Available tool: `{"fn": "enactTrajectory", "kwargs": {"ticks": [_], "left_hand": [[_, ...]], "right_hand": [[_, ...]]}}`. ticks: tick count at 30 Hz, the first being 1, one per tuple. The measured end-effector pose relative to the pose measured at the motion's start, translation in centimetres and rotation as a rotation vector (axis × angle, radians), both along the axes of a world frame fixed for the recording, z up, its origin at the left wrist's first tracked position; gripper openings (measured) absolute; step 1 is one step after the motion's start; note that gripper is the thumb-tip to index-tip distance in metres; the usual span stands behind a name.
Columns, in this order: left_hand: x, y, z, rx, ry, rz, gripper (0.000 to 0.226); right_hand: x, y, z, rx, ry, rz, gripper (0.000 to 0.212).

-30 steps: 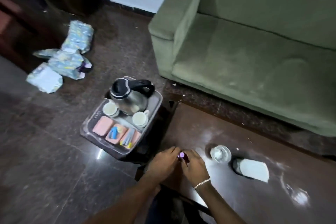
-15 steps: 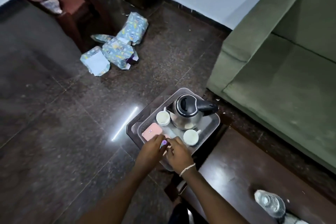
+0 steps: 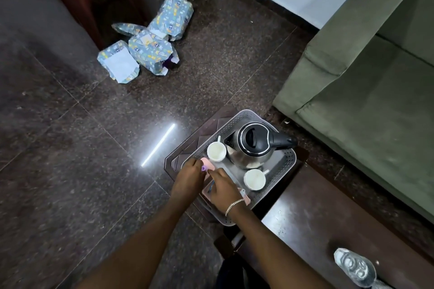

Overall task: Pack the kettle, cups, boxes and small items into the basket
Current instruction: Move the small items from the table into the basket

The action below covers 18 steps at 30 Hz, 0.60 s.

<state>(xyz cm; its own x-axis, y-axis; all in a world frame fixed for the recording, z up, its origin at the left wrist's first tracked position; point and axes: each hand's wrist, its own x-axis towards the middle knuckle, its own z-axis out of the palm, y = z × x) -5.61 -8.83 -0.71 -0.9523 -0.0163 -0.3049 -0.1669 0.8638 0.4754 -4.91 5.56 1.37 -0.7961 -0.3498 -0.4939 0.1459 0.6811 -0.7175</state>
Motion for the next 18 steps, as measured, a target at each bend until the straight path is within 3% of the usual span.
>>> {"fn": "enactTrajectory", "kwargs": {"ticks": [4, 8, 11, 18], "left_hand": [[-0.3, 0.0, -0.3, -0.043, -0.056, 0.023, 0.015], [0.0, 0.0, -0.5, -0.071, -0.1, 0.041, 0.017], [0.5, 0.0, -0.5, -0.065, -0.108, 0.063, 0.02], [2.4, 1.3, 1.0, -0.107, 0.024, -0.056, 0.04]], "right_hand": [[-0.5, 0.2, 0.1, 0.006, -0.017, -0.023, 0.06], [-0.3, 0.8, 0.5, 0.003, 0.003, -0.071, 0.076], [0.0, 1.6, 0.6, 0.018, 0.036, -0.077, 0.052], [2.3, 5.3, 1.0, 0.061, 0.287, -0.149, 0.037]]}}
